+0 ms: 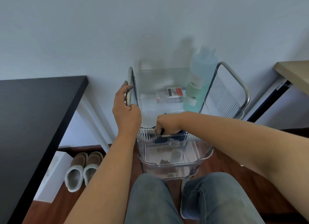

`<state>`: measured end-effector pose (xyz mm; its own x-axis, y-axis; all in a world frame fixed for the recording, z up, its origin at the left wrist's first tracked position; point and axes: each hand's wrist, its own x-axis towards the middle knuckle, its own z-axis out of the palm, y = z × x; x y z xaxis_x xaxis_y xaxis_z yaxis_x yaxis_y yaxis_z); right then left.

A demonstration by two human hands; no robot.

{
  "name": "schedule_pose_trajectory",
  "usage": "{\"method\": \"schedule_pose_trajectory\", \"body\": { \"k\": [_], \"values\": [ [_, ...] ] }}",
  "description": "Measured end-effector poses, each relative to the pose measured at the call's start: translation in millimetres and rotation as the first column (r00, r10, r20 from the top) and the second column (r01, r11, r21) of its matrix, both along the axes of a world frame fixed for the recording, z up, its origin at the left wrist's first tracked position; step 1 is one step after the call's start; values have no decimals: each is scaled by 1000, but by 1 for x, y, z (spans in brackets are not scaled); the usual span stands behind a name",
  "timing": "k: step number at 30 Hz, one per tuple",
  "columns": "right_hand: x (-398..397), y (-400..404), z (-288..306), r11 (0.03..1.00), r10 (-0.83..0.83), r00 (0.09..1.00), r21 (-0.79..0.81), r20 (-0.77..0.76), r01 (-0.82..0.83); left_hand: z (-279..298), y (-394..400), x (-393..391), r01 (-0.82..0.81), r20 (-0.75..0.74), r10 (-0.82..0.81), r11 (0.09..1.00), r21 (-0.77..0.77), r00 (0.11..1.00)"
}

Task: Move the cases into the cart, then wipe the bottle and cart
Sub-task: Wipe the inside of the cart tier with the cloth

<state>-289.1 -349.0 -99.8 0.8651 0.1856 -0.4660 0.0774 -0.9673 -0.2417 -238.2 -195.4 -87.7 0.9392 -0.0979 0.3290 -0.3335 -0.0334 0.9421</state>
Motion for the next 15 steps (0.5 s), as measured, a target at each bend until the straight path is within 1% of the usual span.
{"method": "schedule_pose_trajectory", "body": {
  "k": [3, 4, 7, 9, 11, 13, 15],
  "values": [
    [-14, -20, 2, 999, 25, 998, -47, -49, -28, 0, 0, -1, 3, 7, -3, 1000, 7, 1000],
    [-19, -27, 3, 998, 11, 998, -66, -58, -14, 1, 0, -2, 5, 4, -5, 1000, 4, 1000],
    [-37, -49, 9, 988, -94, 992, -128, -85, 83, 1, 1, -3, 7, -2, -7, 1000, 13, 1000],
    [-48, -62, 13, 971, -203, 973, -152, -115, 184, 1, 1, -2, -3, 23, 2, 999, 43, 1000],
    [-55, -68, 16, 950, -277, 952, -185, -128, 251, 0, 1, -1, -25, 57, 21, 997, 67, 998],
    [-58, -65, 16, 934, -316, 946, -197, -68, 298, 1, 0, -1, -43, 85, 37, 997, 69, 996],
    [-59, -58, 13, 922, -349, 936, -160, 45, 351, 2, 0, -1, -43, 98, 37, 997, 58, 994]
  ]
}}
